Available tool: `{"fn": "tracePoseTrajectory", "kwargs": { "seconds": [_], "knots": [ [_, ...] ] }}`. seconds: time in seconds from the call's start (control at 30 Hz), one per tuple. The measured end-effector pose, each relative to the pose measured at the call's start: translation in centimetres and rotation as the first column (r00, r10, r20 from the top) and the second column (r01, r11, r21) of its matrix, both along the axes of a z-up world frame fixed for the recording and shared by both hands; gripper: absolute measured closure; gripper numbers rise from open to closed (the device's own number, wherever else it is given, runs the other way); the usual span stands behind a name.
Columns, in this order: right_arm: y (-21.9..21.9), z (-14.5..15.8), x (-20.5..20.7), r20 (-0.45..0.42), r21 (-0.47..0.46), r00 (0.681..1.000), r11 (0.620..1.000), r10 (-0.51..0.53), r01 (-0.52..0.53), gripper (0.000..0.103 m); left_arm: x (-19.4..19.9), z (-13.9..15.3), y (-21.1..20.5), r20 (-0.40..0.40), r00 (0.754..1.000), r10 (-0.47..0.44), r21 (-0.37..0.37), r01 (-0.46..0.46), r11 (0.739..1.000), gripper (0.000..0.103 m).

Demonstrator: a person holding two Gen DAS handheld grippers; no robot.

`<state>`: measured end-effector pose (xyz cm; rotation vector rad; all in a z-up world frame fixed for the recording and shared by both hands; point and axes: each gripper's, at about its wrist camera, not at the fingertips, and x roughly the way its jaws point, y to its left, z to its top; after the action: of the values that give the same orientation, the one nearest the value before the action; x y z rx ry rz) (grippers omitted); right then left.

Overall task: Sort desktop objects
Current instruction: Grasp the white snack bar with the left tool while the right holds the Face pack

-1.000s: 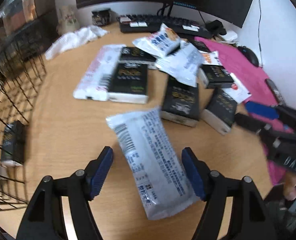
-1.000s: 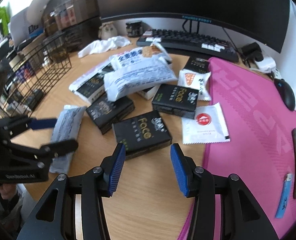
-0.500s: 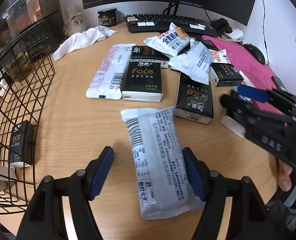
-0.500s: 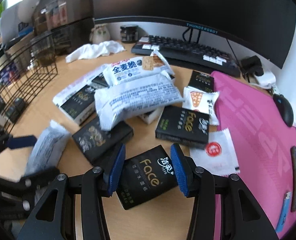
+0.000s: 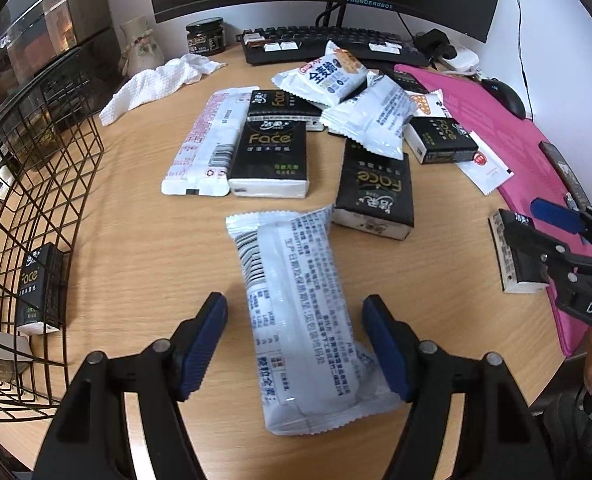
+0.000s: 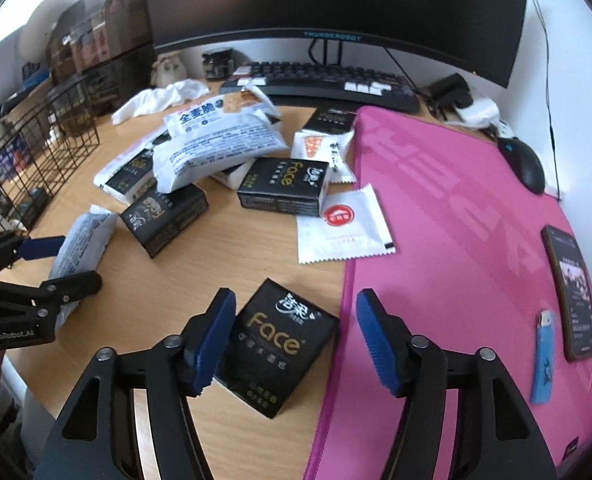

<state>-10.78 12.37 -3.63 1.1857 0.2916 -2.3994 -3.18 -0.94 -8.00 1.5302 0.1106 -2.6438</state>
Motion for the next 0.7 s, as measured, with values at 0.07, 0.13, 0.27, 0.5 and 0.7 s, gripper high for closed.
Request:
{"fn": "tracePoseTrajectory", "kwargs": {
  "seconds": [0.07, 0.13, 0.27, 0.5, 0.7],
  "knots": [
    [0.1, -0.3, -0.1, 0.029, -0.020, 1.000, 1.000, -0.008, 0.009, 0.041, 0.1, 0.0, 0.1, 0.000, 1.000, -0.003, -0.007, 0.003, 1.000, 0.029],
    [0.0, -0.5, 0.1, 0.045, -0.018, 0.999, 1.000, -0.007, 0.008, 0.041, 0.1, 0.0, 0.1, 0.002, 1.000, -0.005, -0.004, 0.005, 1.000, 0.029],
    [-0.8, -1.1, 0.9, 0.020, 0.023, 1.000, 1.000, -0.012, 0.012, 0.040, 0.1, 0.0, 0.0, -0.005, 1.000, -0.001, -0.007, 0.001, 1.000, 0.029],
    [-2.8, -1.6, 2.0, -0.041, 0.083, 0.999, 0.996, 0.033, -0.029, 0.041, 0.1, -0.1, -0.3, -0.008, 1.000, 0.013, -0.007, -0.013, 1.000, 0.029],
    [-3.1, -1.7, 2.5, -0.023, 0.031, 0.997, 0.997, 0.068, -0.067, 0.057, 0.1, -0.1, -0.8, -0.013, 0.999, 0.035, -0.003, -0.035, 0.999, 0.029]
  ]
}}
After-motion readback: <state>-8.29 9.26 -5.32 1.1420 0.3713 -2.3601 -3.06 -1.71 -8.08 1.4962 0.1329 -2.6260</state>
